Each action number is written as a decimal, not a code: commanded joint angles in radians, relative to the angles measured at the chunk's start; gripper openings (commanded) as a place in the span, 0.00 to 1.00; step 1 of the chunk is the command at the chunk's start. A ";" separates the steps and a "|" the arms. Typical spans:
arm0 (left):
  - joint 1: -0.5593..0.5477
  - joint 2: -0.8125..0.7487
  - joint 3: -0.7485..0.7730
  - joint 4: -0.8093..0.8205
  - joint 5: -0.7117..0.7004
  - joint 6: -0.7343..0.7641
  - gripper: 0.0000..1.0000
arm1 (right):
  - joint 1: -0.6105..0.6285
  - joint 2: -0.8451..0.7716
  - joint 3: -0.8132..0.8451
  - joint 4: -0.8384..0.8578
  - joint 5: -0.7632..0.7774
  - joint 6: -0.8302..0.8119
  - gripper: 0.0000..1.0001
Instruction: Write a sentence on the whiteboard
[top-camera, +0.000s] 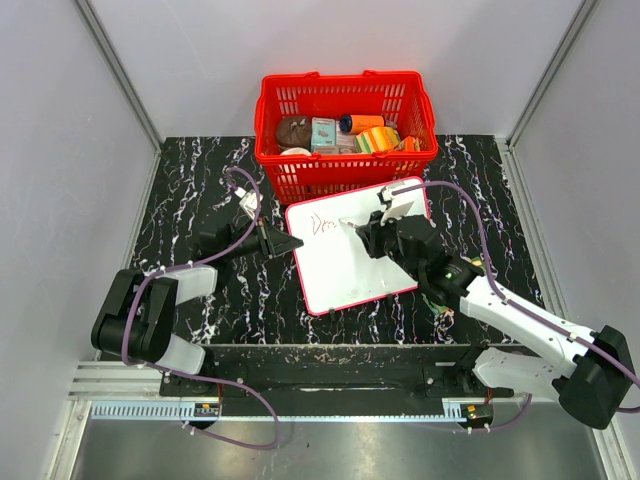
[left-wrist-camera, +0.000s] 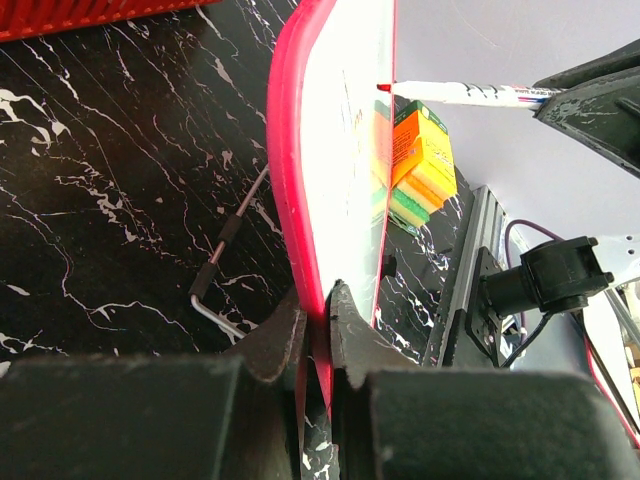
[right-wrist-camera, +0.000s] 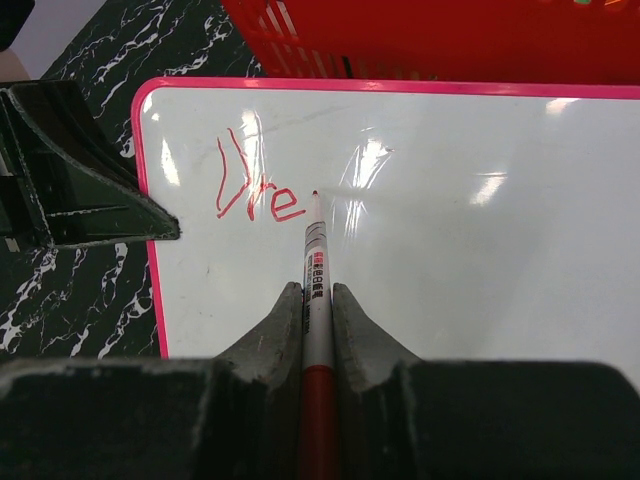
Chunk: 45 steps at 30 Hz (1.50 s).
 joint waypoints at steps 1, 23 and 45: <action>-0.018 -0.007 0.014 -0.016 -0.020 0.156 0.00 | -0.005 -0.013 0.009 0.009 0.040 0.011 0.00; -0.019 -0.009 0.016 -0.024 -0.023 0.157 0.00 | -0.005 0.007 0.001 0.006 0.049 0.017 0.00; -0.019 -0.009 0.016 -0.025 -0.023 0.160 0.00 | -0.005 0.024 -0.001 0.018 -0.022 0.025 0.00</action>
